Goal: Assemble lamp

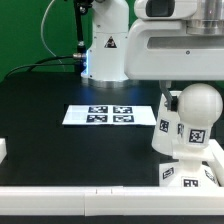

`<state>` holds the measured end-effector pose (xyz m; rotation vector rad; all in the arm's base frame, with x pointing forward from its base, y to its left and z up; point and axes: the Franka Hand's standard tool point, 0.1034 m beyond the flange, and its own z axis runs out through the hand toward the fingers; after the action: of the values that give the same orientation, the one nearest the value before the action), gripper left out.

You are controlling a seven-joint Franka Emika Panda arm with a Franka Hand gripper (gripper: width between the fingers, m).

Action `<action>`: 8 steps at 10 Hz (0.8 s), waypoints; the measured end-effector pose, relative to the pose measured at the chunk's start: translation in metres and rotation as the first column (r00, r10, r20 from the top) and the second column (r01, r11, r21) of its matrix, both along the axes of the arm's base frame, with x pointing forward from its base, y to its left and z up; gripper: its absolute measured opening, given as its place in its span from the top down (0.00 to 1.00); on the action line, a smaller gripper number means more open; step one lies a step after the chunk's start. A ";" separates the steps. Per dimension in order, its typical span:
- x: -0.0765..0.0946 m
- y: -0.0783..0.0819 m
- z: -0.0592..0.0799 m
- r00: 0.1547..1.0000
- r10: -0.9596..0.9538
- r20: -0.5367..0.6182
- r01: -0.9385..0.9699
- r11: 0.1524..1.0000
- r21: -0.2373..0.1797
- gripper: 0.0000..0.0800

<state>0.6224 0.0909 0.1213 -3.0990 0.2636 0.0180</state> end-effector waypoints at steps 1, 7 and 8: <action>0.000 0.000 0.000 0.997 -0.073 -0.003 0.073 0.997 0.000 0.28; -0.001 0.012 -0.001 0.676 -0.737 0.021 0.736 0.676 0.022 0.28; 0.000 0.010 -0.002 0.527 -0.850 -0.003 0.849 0.526 0.055 0.28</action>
Offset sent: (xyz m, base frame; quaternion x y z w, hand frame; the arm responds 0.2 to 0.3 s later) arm -0.0197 -0.0077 -0.0080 -0.0660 0.0406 0.2394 0.9678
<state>0.6224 0.1010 0.1197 -2.5354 1.7077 -0.0385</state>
